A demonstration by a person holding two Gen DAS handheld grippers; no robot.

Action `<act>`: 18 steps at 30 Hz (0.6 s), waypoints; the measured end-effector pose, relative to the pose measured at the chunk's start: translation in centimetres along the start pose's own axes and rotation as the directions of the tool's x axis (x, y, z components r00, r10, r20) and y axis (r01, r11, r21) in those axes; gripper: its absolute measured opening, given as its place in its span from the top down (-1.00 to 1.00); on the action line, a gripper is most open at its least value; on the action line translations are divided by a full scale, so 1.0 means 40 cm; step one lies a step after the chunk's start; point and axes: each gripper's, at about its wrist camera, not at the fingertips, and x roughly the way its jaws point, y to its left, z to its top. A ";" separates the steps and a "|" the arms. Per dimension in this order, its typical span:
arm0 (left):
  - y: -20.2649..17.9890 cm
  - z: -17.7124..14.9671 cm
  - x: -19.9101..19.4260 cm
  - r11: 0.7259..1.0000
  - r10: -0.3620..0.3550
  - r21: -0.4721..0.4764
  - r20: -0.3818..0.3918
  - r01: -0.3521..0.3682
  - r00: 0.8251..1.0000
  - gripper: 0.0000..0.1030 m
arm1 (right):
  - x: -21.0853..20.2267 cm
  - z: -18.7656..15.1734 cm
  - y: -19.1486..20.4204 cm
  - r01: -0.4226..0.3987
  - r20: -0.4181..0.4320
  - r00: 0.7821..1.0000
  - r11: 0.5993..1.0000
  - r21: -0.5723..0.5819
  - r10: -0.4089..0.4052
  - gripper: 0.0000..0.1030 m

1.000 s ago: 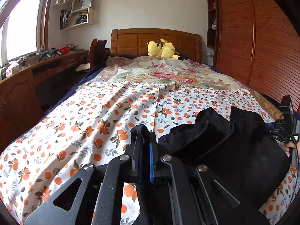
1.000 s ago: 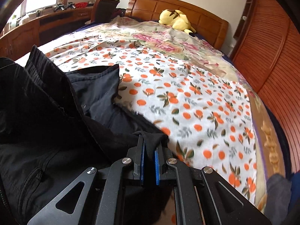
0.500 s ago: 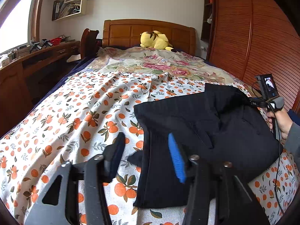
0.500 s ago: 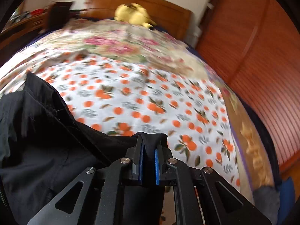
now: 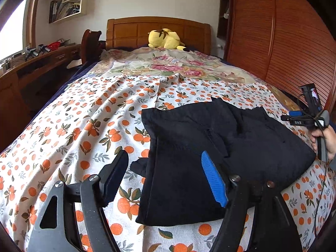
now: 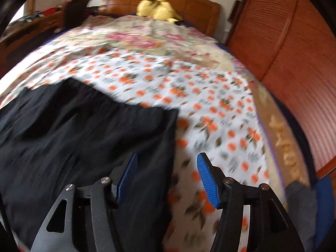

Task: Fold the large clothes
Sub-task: 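Lower the hem onto the coat and open both grippers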

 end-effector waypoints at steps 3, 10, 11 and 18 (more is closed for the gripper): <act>-0.015 -0.004 -0.007 1.000 -0.008 0.010 -0.003 0.008 1.000 -0.42 | -0.057 -0.077 0.014 -0.067 -0.005 0.998 0.998 -0.022 0.067 -0.18; -0.040 -0.020 -0.023 0.999 -0.026 0.034 -0.014 0.027 1.000 -0.42 | -0.149 -0.213 -0.014 -0.171 0.002 0.985 0.984 0.054 0.171 -0.22; -0.042 -0.023 -0.024 0.999 -0.027 0.036 -0.017 0.027 0.999 -0.42 | -0.162 -0.228 -0.025 -0.182 0.015 0.983 0.981 0.072 0.181 -0.30; -0.023 -0.053 -0.022 0.999 -0.035 0.018 -0.048 0.036 0.998 -0.41 | -0.234 -0.288 -0.054 -0.197 0.034 0.980 0.974 0.107 0.195 -0.37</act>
